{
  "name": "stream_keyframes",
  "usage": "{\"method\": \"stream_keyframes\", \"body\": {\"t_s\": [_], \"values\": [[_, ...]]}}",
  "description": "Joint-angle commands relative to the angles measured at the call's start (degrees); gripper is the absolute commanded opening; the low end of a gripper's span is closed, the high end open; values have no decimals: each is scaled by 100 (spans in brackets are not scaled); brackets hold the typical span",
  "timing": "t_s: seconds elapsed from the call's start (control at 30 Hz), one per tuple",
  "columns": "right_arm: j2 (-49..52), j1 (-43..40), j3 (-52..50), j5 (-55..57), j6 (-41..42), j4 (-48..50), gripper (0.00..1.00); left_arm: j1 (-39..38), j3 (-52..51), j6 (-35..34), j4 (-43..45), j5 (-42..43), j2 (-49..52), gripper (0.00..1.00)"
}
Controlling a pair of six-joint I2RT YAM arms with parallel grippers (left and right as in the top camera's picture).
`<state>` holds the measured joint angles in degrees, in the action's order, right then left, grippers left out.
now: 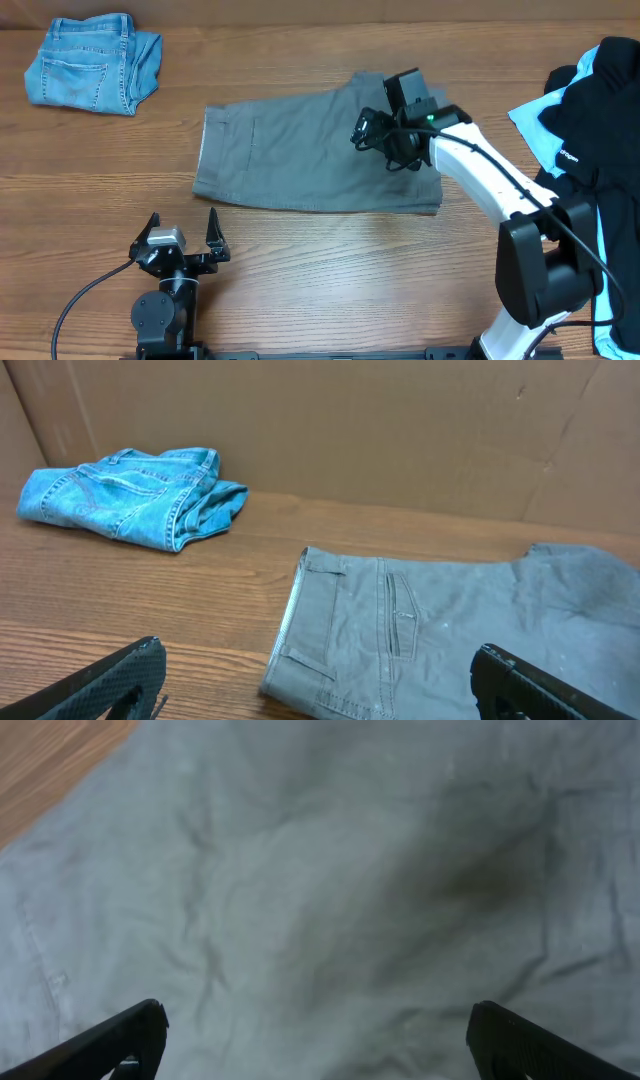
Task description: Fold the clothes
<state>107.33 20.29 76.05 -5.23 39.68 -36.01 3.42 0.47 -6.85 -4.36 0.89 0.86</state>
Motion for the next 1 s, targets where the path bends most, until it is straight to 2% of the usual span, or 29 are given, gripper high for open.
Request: {"method": "stream_keyframes", "body": {"t_s": [0.0,0.2,0.4,0.63,0.8,0.97], "values": [[-37,20,-348,223,343,297,100,31,-20,109,2,2,-59,100],[-37,20,-448,212,352,404,100,31,-20,33,439,87,-59,100],[-37,20,-446,173,387,444,100,31,-20,-74,1215,1569,-59,100],[-37,20,-446,127,385,494,100,31,4,219,2170,2441,-59,100],[-37,20,-448,133,385,553,100,31,330,221,2173,2463,160,100],[-37,20,-446,85,387,638,100,31,1311,291,1816,2483,1285,100]]}}
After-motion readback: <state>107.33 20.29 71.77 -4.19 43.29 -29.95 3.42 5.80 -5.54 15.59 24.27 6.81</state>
